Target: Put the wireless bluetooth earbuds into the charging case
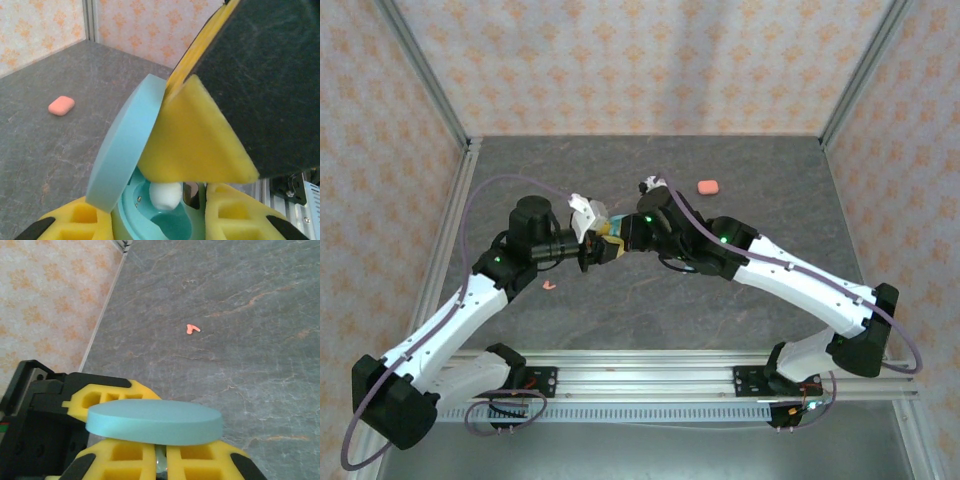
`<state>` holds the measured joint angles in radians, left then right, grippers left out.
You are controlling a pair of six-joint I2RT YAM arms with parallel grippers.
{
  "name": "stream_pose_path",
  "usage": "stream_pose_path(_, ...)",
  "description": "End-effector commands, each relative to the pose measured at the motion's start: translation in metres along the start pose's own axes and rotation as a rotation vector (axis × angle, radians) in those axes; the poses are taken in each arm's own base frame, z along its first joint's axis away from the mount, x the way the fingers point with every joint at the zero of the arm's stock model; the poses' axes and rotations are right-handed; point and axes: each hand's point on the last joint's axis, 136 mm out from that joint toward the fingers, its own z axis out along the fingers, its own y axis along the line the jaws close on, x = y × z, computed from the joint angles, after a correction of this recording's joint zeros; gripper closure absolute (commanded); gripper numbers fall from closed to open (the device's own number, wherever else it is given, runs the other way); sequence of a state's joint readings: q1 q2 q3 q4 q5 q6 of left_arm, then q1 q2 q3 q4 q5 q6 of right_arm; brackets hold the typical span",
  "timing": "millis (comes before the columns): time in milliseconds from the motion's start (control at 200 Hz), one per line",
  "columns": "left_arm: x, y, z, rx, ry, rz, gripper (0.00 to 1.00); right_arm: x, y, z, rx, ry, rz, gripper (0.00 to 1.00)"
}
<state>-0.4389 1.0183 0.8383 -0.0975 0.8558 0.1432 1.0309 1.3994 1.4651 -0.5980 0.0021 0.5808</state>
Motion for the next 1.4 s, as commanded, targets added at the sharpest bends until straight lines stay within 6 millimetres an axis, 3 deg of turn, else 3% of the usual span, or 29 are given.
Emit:
stream_pose_path(0,-0.035,-0.014,-0.005,0.059,-0.084,0.036,0.95,0.003,0.000,0.008,0.000,0.011,-0.006,0.89)
stream_pose_path(170,-0.035,-0.013,-0.005,0.053,-0.079,0.042,0.95,0.010,0.002,0.012,0.010,0.067,-0.028,0.90)
stream_pose_path(500,-0.028,-0.014,-0.004,0.059,-0.070,0.082,0.95,0.009,-0.011,-0.001,0.107,0.107,-0.099,0.90)
stream_pose_path(846,-0.028,-0.013,-0.001,0.063,-0.073,0.105,0.94,0.027,-0.010,0.009,0.148,0.235,-0.157,0.90)
stream_pose_path(1116,-0.025,-0.013,0.000,0.061,-0.066,0.102,0.94,0.017,-0.012,0.010,0.189,0.213,-0.147,0.73)
stream_pose_path(1396,-0.021,-0.012,0.001,0.062,-0.055,0.098,0.95,0.004,-0.011,0.004,0.190,0.165,-0.113,0.66)
